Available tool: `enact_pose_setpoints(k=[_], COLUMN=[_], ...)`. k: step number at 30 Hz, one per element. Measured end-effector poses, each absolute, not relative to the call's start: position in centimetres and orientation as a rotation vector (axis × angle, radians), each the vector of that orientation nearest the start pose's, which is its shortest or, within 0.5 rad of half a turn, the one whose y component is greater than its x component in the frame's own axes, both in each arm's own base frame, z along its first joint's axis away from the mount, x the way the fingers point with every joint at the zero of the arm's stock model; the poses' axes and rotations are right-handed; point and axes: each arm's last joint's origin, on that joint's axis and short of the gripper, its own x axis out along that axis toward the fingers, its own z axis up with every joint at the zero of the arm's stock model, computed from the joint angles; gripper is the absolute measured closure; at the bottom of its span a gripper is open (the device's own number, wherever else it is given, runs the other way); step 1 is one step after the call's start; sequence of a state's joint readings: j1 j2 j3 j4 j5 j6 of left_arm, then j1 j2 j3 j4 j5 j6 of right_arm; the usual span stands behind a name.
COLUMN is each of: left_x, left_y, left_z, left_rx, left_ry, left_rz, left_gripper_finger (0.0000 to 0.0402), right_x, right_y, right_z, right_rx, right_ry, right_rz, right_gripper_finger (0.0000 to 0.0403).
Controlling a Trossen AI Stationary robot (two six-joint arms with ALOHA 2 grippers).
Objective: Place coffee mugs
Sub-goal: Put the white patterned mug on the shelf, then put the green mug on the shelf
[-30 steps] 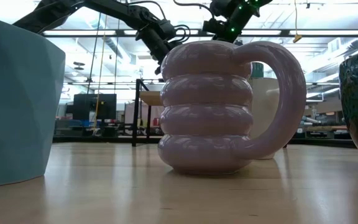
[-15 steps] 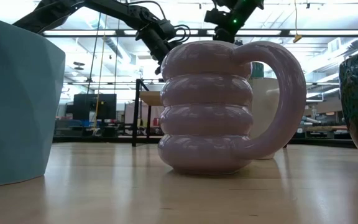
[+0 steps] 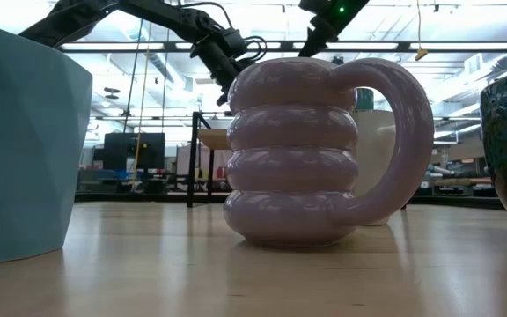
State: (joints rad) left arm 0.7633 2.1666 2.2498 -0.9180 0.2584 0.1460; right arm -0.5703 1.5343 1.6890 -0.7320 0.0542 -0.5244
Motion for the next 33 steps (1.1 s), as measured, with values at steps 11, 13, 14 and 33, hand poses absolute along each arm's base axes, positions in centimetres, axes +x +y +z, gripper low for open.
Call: enact_pose_setpoints(k=[11,13,14,33], left_x=[31.6,31.3,31.1,34.7], left_y=[29.0,27.7,27.2,11.6], left_z=[38.5,39.3,39.6,39.8], left_rx=[-0.078,-0.090,-0.107,-0.271], left_ry=[0.726,0.732,0.733,1.059], left_rz=[0.238,0.188,0.177,-0.144], left_gripper_finger=[0.0260,0.0259,0.0259,0.0260], right_x=[26.3,26.5,26.7,24.9], right_y=[-14.3,-13.7,-13.4,-5.5], right_z=[41.9,41.8,41.8,40.9], right_rx=[-0.040,0.049,0.096,0.638], right_ry=[0.656,0.639,0.630,0.938], right_rz=[-0.316,-0.249,-0.217,-0.120], right_gripper_finger=[0.0314,0.0316,0.0317,0.0320])
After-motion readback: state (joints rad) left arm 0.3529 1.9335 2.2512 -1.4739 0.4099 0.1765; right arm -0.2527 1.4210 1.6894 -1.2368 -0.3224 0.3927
